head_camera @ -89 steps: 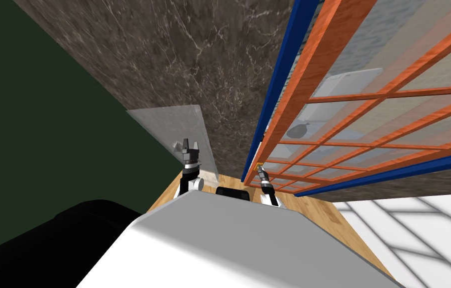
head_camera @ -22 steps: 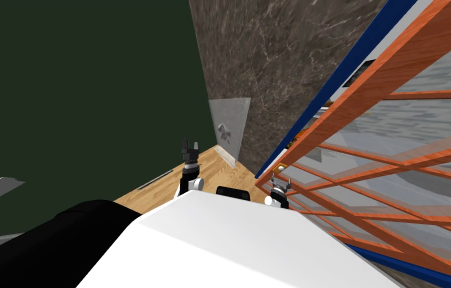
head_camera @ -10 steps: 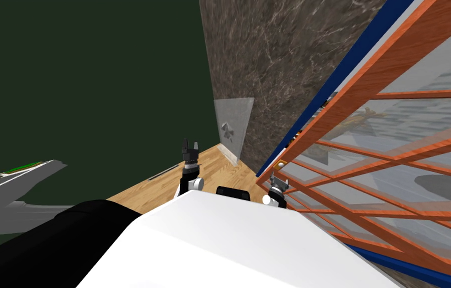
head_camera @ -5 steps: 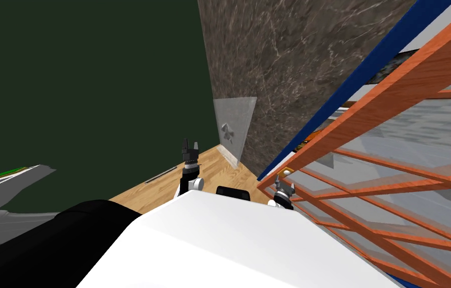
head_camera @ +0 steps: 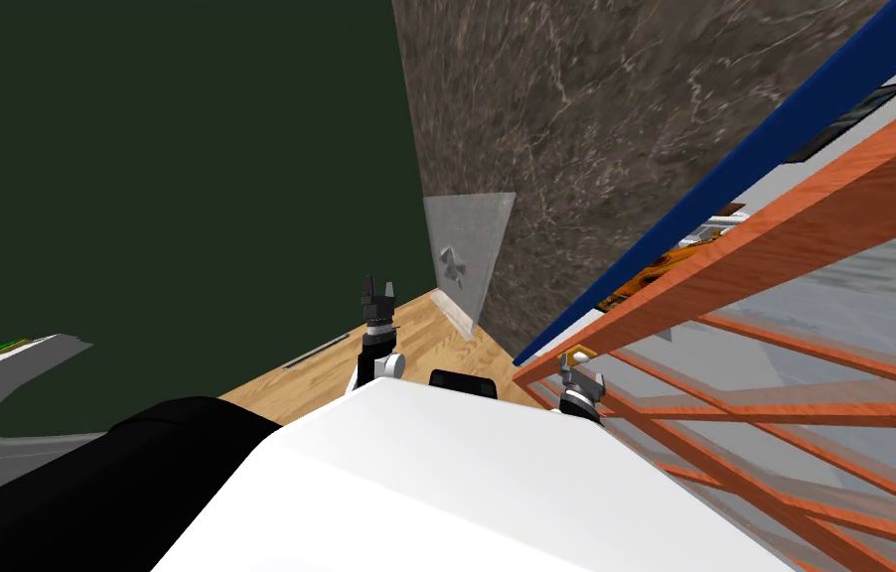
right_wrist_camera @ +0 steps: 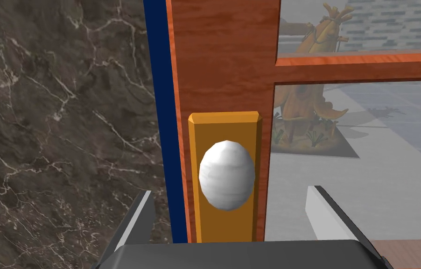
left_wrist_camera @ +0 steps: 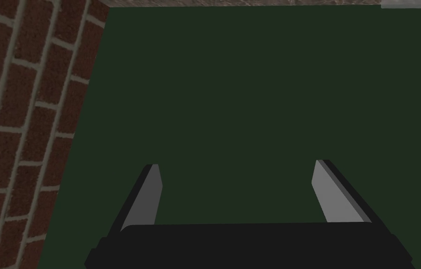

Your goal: Pull the door open

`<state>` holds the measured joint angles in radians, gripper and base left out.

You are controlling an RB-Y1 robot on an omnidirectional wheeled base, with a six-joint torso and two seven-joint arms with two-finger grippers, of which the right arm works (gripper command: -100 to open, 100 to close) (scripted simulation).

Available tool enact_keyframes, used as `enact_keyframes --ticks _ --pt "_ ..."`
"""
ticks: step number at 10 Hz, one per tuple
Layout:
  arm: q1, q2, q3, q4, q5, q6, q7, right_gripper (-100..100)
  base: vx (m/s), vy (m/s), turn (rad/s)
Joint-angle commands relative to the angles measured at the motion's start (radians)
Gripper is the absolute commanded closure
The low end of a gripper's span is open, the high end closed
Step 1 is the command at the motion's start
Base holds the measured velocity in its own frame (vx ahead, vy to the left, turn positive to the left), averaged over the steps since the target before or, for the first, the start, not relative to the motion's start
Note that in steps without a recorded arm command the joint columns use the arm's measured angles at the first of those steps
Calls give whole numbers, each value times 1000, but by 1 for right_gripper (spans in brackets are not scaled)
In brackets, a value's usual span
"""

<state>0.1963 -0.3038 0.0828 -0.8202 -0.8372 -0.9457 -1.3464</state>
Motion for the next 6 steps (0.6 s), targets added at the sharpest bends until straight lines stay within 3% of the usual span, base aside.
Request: enact_keyframes --ticks 1,4,5,6 --pt "5 -24 2 16 -1 -4 -33 -100 110 -9 10" --pt "18 -59 5 34 -1 -12 -80 -100 135 -6 10" --pt "21 -51 1 13 -4 -1 -60 -100 81 -15 -5" --pt "21 -51 1 13 -4 -1 -60 100 -18 6 -3"
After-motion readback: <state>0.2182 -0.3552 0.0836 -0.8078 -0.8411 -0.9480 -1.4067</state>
